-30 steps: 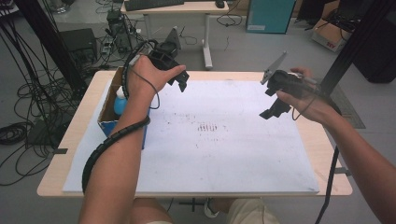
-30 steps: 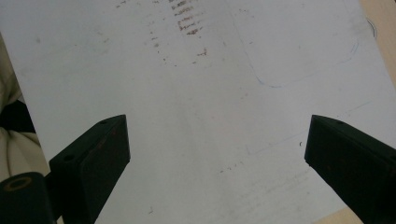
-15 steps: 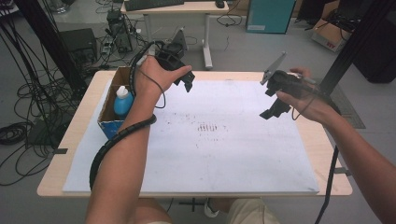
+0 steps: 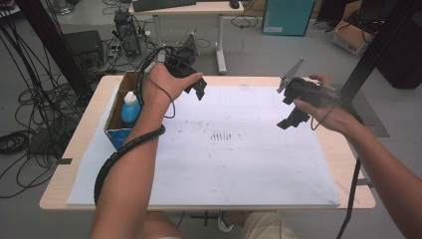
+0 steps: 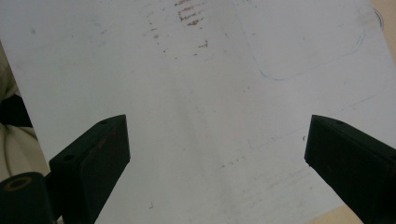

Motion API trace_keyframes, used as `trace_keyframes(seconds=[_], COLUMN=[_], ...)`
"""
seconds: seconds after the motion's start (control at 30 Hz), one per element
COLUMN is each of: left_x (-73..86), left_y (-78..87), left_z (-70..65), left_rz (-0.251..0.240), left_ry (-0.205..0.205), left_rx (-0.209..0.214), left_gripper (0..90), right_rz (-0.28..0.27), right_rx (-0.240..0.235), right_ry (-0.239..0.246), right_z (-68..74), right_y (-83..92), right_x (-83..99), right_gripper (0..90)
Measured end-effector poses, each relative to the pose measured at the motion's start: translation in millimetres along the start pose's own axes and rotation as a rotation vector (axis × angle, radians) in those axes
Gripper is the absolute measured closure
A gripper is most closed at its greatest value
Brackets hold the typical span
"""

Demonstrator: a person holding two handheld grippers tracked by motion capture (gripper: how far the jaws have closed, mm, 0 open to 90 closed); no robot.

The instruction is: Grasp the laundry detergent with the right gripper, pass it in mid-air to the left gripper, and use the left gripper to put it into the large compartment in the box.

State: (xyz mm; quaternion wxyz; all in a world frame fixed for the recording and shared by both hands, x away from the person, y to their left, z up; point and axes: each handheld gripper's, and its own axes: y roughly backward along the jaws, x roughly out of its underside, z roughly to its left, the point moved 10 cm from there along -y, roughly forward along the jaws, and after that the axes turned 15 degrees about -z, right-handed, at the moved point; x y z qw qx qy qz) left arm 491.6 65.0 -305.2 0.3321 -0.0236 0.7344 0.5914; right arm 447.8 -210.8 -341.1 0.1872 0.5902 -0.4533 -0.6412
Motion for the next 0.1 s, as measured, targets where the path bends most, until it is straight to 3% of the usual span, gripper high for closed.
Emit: trace_keyframes(seconds=[0.1], left_x=[0.9], left_y=[-0.2], left_z=[-1.7], left_rz=[-0.006], left_ry=[0.000], left_rx=[0.009], left_gripper=[11.6], right_rz=[-0.003], right_rx=[0.001], right_ry=[-0.007], right_z=[1.2], right_y=[0.3], right_x=[1.3], right_gripper=[6.8])
